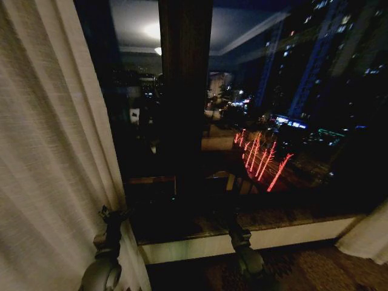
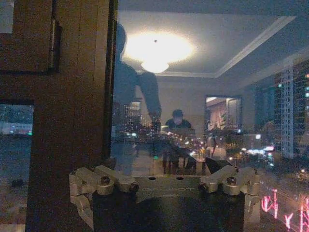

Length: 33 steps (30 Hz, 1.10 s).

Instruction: Open the curtains by pulling them apart, changing their state from closed to fully open.

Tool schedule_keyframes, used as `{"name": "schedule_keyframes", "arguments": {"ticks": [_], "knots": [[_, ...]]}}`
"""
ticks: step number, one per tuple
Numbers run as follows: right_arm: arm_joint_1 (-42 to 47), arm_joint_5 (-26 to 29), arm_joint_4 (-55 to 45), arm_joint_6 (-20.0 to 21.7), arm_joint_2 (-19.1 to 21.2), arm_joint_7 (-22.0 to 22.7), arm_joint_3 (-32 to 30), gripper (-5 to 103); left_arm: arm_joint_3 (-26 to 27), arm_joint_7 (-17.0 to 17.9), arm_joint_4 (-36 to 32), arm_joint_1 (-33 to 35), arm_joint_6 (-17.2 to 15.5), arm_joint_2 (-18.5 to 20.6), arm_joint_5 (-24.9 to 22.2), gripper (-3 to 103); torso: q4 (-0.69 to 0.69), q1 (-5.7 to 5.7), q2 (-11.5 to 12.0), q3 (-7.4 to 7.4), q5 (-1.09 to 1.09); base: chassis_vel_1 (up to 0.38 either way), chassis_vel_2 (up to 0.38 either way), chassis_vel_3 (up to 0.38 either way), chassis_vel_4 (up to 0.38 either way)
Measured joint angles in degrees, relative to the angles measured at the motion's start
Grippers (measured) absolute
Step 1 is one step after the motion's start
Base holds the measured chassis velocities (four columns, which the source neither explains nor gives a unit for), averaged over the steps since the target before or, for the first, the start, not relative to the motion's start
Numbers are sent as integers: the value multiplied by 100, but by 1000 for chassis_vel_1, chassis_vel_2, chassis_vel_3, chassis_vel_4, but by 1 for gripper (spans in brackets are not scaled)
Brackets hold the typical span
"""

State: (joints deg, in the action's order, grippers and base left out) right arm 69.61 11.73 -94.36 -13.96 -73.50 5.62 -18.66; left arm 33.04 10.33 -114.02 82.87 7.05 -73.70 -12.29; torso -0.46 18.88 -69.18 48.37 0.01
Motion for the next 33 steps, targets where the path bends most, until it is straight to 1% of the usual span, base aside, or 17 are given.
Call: {"name": "schedule_keyframes", "arguments": {"ticks": [1, 3, 8, 11, 19, 23, 25, 26, 30, 31, 33], "knots": [[0, 0, 0, 0, 0, 0, 0, 100, 5, -13, 5, 50, 88, -2, -8, 100, 0, 0, 0, 0, 0, 0, 0, 0, 0], [0, 0, 0, 0, 0, 0, 0, 100, 14, -13, 5, 73, 111, -6, -9, 100, 1, 0, 0, 0, 0, 0, 0, 0, 0], [0, 0, 0, 0, 0, 0, 0, 100, 164, 180, 10, 137, 126, -50, -8, 100, 1, 0, 0, 0, 0, 0, 0, 0, 0], [0, 0, 0, 0, 0, 0, 0, 100, 236, 278, 64, 122, 99, -71, -2, 100, 1, 0, 0, 0, 0, 0, 0, 0, 0], [0, 0, 0, 0, 0, 0, 0, 100, 215, 332, 97, 117, -44, -78, 37, 100, 0, 0, 0, 0, 0, 0, 0, 0, 0], [0, 0, 0, 0, 0, 0, 0, 100, 209, 570, 245, 107, -103, -123, 109, 100, 0, 0, 0, 0, 0, 0, 0, 0, 0], [0, 0, 0, 0, 0, 0, 0, 100, 215, 584, 258, 102, -109, -121, 109, 100, 0, 0, 0, 0, 0, 0, 0, 0, 0], [0, 0, 0, 0, 0, 0, 0, 100, 254, 626, 386, 32, -136, -75, 105, 100, 1, 0, 0, 0, 0, 0, 0, 0, 0], [0, 0, 0, 0, 0, 0, 0, 100, 209, 581, 481, -116, -147, 12, 17, 100, 2, 0, 0, 0, -1, 0, 0, 0, 0], [0, 0, 0, 0, 0, 0, 0, 100, 100, 495, 526, -260, -168, 74, -113, 100, 1, 0, 0, 0, 0, 0, 0, 0, 0], [0, 0, 0, 0, 0, 0, 0, 100, -70, 433, 672, -459, -119, 140, -188, 100, 0, 0, 0, 0, -1, 0, 0, 0, 0]]}}
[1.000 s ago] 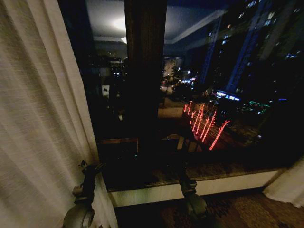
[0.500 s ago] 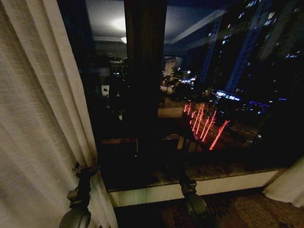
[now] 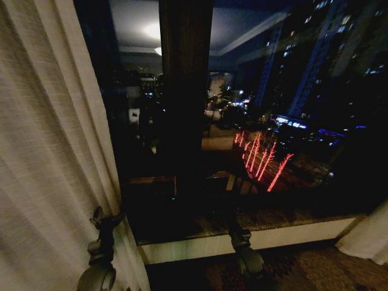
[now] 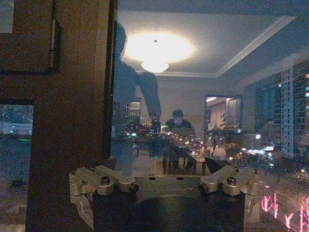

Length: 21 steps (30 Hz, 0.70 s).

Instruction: Open the curtains by pulling them apart, changing their state from closed to fully open.

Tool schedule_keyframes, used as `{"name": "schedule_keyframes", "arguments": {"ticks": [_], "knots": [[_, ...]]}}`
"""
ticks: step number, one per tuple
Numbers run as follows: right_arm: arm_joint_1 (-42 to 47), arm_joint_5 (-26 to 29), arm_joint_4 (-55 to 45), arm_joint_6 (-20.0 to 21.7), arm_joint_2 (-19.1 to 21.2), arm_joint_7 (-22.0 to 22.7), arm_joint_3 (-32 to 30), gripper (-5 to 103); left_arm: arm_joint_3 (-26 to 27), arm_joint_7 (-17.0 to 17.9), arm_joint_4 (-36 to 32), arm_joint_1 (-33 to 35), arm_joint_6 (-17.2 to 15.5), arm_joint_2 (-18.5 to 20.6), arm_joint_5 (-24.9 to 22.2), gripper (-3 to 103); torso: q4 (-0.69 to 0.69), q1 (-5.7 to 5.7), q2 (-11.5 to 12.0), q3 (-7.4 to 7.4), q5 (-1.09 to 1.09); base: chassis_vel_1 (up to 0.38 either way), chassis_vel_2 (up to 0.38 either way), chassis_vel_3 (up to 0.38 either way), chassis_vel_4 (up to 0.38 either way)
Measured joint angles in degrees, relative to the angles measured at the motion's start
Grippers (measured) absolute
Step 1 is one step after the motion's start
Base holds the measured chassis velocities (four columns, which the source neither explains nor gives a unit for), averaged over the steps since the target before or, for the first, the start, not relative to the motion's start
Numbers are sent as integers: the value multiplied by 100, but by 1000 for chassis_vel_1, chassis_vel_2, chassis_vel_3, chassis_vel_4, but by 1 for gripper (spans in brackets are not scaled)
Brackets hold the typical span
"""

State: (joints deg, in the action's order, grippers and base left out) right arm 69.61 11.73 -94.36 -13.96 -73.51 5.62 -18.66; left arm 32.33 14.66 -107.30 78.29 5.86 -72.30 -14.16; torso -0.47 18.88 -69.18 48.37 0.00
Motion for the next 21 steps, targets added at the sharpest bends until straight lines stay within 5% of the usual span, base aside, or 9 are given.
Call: {"name": "schedule_keyframes", "arguments": {"ticks": [6, 9, 13, 15, 21], "knots": [[0, 0, 0, 0, 0, 0, 0, 100, -113, -213, 178, -142, 217, 28, -50, 98, 0, 0, 0, 0, 0, 0, 0, 0, 0], [0, 0, 0, 0, 0, 0, 0, 100, -67, -419, 241, -124, 427, 42, -97, 83, 0, 0, 0, 0, 1, 0, 0, 0, 0], [0, 0, 0, 0, 0, 0, 0, 100, 11, -449, 208, 1, 428, 51, -110, 66, 1, 0, 0, 0, 1, 0, 0, 0, 0], [0, 0, 0, 0, 0, 0, 0, 100, 49, -454, 182, 50, 413, 51, -108, 66, 1, 0, 0, 0, 0, 0, 0, 0, 0], [0, 0, 0, 0, 0, 0, 0, 100, 268, -705, 0, 135, 347, 67, -264, 39, 1, 0, 0, 0, 1, 0, 0, 0, 0]]}}
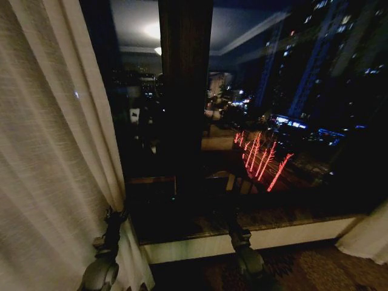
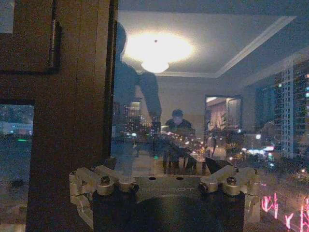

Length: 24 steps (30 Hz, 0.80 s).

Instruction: Open the curtains by pulling them apart, changing their state from closed to fully open.

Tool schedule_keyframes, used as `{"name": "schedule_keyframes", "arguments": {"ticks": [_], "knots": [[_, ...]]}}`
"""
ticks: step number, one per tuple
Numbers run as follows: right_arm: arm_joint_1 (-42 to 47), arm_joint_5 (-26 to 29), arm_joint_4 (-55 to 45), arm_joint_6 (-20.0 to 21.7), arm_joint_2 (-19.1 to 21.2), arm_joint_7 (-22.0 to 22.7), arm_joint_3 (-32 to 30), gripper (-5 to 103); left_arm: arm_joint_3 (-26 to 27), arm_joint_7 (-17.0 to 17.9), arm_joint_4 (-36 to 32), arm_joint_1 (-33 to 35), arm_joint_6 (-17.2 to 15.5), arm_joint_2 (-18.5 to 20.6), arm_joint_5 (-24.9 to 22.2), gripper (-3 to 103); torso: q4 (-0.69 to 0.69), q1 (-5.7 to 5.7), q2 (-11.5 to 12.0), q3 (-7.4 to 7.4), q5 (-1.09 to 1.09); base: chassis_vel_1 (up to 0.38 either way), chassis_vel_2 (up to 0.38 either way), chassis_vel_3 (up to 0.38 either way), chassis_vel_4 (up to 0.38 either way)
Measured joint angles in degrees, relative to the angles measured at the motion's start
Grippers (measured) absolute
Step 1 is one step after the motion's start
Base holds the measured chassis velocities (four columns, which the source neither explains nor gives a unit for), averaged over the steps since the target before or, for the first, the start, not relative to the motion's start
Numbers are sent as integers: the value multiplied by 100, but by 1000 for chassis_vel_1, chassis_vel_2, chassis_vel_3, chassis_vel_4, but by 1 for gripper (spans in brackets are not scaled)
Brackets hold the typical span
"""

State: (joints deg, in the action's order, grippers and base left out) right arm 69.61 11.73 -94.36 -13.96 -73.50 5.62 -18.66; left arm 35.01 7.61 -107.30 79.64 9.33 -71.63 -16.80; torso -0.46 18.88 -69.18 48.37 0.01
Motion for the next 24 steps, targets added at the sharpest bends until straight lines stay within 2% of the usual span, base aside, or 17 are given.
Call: {"name": "schedule_keyframes", "arguments": {"ticks": [1, 3, 4, 6, 7, 9, 11, 17, 24], "knots": [[0, 0, 0, 0, 0, 0, 0, 100, 55, -52, -26, 4, -16, 4, -25, 39, 0, 0, 0, 0, 0, 0, 0, 0, 0], [0, 0, 0, 0, 0, 0, 0, 100, 171, -112, -81, 34, -60, 18, -102, 28, 0, 0, 0, 0, 0, 0, 0, 0, 0], [0, 0, 0, 0, 0, 0, 0, 100, 171, -112, -81, 34, -60, 18, -102, 28, 0, 0, 0, 0, 0, 0, 0, 0, 0], [0, 0, 0, 0, 0, 0, 0, 100, 252, -116, -88, 78, -66, 22, -124, 18, 0, 0, 0, 0, 0, 0, 0, 0, 0], [0, 0, 0, 0, 0, 0, 0, 100, 271, -116, -88, 94, -65, 22, -136, 18, 0, 0, 0, 0, 0, 0, 0, 0, 0], [0, 0, 0, 0, 0, 0, 0, 100, 318, -114, -88, 147, -44, 15, -186, 7, 0, 0, 0, 0, 0, 0, 0, 0, 0], [0, 0, 0, 0, 0, 0, 0, 100, 334, -93, -87, 159, -42, 7, -192, 3, 0, 0, 0, 0, 0, 0, 0, 0, 0], [0, 0, 0, 0, -1, 0, 0, 100, 398, 123, -91, 150, -104, -6, -229, 0, 0, 0, 0, 0, 0, 0, 0, 0, 0], [0, 0, 0, 0, 0, 0, 0, 100, 435, 158, -92, 179, -92, -27, -207, 0, 0, 0, 0, 0, 0, 0, 0, 0, 0]]}}
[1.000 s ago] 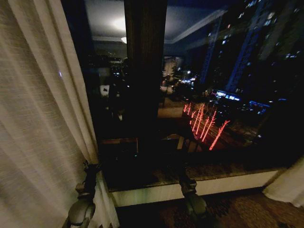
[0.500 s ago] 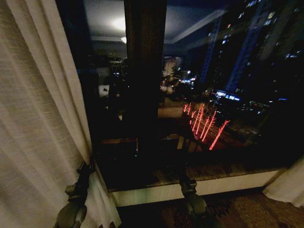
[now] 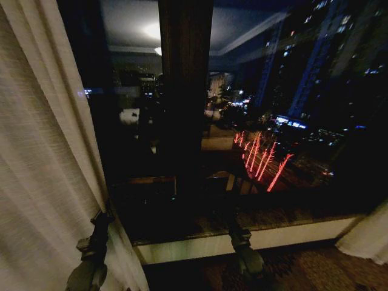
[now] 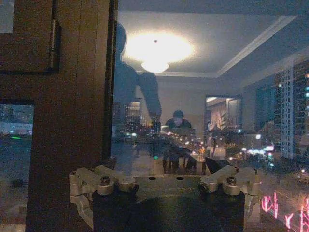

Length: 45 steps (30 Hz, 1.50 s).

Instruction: Open the curtains by pulling them apart, changing their state from closed to fully open.

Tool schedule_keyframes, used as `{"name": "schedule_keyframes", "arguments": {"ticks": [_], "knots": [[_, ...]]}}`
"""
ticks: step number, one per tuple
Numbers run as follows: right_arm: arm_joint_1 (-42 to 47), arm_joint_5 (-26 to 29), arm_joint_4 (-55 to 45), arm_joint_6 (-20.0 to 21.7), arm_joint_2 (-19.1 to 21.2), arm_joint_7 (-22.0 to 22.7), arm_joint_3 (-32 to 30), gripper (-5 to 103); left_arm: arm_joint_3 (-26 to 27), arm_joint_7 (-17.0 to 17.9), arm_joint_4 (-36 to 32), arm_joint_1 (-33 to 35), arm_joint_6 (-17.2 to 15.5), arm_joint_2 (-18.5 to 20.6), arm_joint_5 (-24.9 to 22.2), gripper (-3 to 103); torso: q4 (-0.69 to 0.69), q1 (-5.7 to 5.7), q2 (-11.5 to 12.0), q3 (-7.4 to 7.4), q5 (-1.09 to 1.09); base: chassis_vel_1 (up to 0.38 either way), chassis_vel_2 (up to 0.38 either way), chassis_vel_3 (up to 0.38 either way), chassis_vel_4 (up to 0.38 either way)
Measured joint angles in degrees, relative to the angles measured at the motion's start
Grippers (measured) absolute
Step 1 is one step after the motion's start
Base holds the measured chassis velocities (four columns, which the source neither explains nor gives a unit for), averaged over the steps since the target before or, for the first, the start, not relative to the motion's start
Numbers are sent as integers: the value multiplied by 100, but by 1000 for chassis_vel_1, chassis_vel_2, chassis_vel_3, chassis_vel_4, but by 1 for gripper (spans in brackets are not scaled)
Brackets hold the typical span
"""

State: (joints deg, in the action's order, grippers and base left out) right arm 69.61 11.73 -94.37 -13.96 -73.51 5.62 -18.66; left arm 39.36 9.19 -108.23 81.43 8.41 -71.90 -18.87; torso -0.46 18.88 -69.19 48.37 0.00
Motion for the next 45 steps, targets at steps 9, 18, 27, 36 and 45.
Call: {"name": "schedule_keyframes", "arguments": {"ticks": [9, 18, 27, 36, 45], "knots": [[0, 0, 0, 0, 0, 0, 0, 100, 8, 0, -30, 34, 32, -45, 42, 0, -1, 0, 0, 0, 0, 3, 7, -4, -3], [0, 0, 0, 0, 1, 0, 0, 100, 73, 11, -60, 66, 44, -93, 85, 0, -1, 0, 1, 0, -1, 120, 134, -126, -133], [0, 0, 0, 0, 0, 0, 1, 100, 93, 28, -12, 88, 108, -153, 180, 0, 0, 0, 0, 0, 0, 266, 259, -276, -260], [0, 0, 0, 0, 0, 0, 0, 100, 153, 36, 77, 43, 170, -157, 185, 0, -1, 0, 0, 0, 0, 341, 323, -340, -350], [0, 0, 0, 0, 0, 0, 1, 100, 183, 41, 115, 56, 188, -157, 182, 0, 0, -1, 0, 0, 1, 349, 372, -367, -367]]}}
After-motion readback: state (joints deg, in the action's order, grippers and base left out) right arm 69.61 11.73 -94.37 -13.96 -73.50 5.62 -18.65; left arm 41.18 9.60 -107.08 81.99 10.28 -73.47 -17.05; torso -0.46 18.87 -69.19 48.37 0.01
